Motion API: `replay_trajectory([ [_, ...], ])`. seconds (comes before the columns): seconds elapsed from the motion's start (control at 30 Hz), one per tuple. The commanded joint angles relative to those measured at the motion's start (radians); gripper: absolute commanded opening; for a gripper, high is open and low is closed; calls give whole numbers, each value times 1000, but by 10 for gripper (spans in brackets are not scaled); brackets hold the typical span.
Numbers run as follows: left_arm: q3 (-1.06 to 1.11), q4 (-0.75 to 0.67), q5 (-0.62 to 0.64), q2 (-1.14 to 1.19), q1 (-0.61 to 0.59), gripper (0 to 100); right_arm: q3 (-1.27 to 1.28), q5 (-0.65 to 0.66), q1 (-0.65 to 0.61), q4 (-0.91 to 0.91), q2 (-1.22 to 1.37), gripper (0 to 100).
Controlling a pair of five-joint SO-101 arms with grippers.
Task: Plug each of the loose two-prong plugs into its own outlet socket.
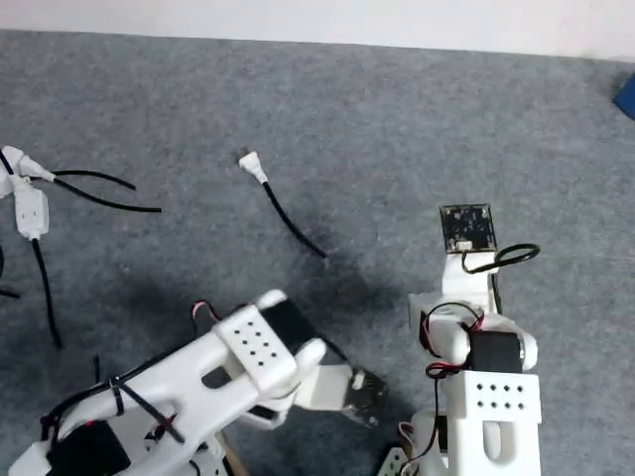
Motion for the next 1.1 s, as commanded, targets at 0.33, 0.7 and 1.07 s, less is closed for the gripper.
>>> replay_trajectory([
  [0.33, 67, -124, -51, -30, -81, 178, -15, 14, -18, 27, -7, 300],
  [0.7, 15, -77, -52, -27, -90, 218, -16, 14, -19, 28, -7, 300],
  [1.07, 82, -298, -52, -25, -162, 260, -16, 14, -19, 28, -7, 300],
])
